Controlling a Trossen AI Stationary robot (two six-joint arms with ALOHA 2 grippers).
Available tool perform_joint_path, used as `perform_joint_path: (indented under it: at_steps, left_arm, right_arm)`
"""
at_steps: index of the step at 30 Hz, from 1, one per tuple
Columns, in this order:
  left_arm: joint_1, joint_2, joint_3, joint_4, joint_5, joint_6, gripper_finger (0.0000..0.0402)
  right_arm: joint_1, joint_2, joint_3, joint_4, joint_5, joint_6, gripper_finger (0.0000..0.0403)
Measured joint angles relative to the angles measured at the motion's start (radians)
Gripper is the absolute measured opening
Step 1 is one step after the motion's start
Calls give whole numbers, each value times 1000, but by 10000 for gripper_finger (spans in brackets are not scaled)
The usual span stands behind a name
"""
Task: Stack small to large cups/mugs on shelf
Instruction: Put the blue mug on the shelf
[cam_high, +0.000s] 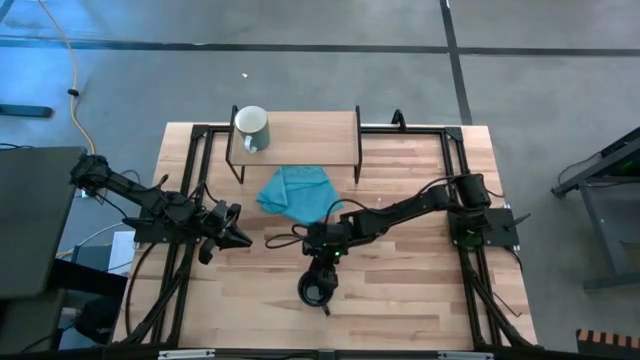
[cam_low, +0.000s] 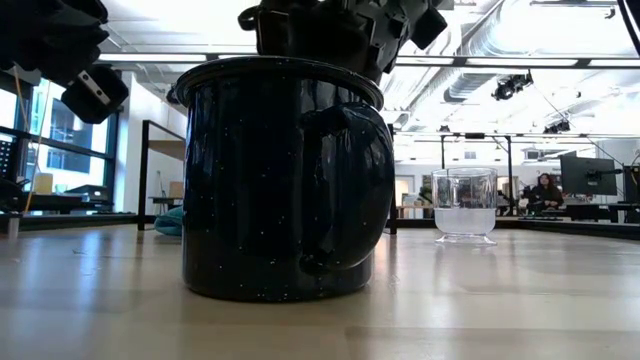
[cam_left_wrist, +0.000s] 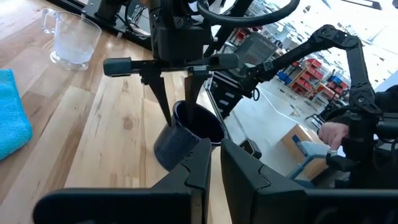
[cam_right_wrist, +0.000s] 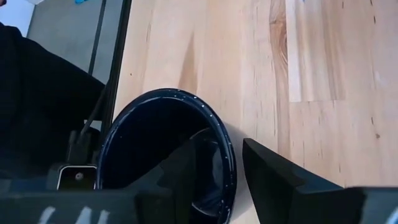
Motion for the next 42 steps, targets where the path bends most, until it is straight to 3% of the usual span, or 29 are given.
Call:
perform_joint_path:
  at_steps: [13, 29, 42]
  left_arm:
    - [0, 0, 0, 0, -2, -1, 26]
    - [0, 0, 0, 0, -2, -2, 26]
    - [0, 0, 0, 0, -6, -3, 26]
  right_arm:
    - [0, 11, 0, -6, 22, 2, 119]
    - [-1, 11, 0, -17, 51, 80, 10]
    - [-9, 8, 0, -22, 53, 163, 3]
